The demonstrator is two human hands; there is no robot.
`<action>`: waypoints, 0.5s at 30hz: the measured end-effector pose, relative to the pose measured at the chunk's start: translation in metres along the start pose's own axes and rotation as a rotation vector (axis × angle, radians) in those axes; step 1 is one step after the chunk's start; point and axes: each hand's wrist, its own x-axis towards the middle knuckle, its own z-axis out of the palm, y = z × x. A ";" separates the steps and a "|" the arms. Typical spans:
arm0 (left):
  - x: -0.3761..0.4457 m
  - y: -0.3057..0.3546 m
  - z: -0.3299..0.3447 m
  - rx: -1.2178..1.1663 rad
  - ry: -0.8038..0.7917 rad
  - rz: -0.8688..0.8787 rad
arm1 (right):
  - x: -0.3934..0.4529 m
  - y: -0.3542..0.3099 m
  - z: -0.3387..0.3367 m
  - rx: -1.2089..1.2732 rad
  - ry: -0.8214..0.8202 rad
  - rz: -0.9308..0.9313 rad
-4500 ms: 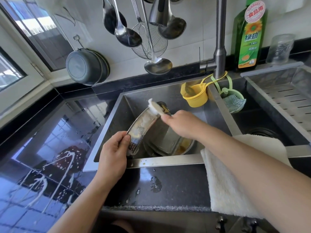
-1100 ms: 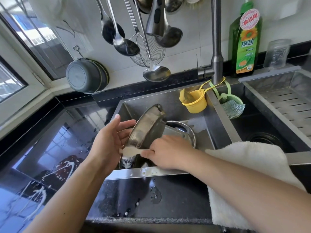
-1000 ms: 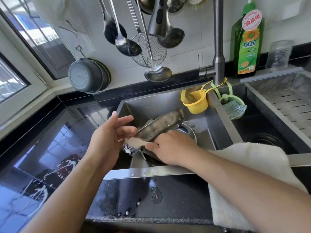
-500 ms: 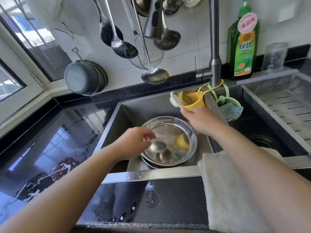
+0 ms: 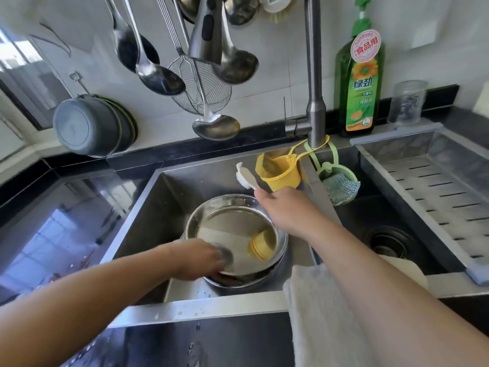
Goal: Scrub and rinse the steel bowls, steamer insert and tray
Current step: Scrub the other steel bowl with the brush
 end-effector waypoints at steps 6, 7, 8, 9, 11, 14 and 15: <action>-0.059 -0.043 -0.037 -0.799 0.652 -0.463 | -0.004 -0.011 -0.004 0.005 0.181 -0.100; -0.067 -0.044 -0.043 -0.962 0.730 -0.568 | -0.005 -0.012 -0.005 0.008 0.195 -0.111; -0.075 -0.042 -0.049 -1.115 0.820 -0.667 | -0.006 -0.014 -0.004 0.016 0.197 -0.120; -0.081 -0.038 -0.053 -1.255 0.917 -0.750 | -0.007 -0.015 -0.004 0.023 0.193 -0.124; -0.091 -0.027 -0.055 -1.488 1.076 -0.862 | -0.010 -0.020 -0.003 0.033 0.173 -0.135; -0.098 -0.003 -0.054 -1.742 1.160 -0.903 | -0.016 -0.027 0.001 0.064 0.103 -0.141; -0.099 0.006 -0.053 -1.783 1.175 -0.901 | -0.018 -0.029 0.004 0.065 0.073 -0.141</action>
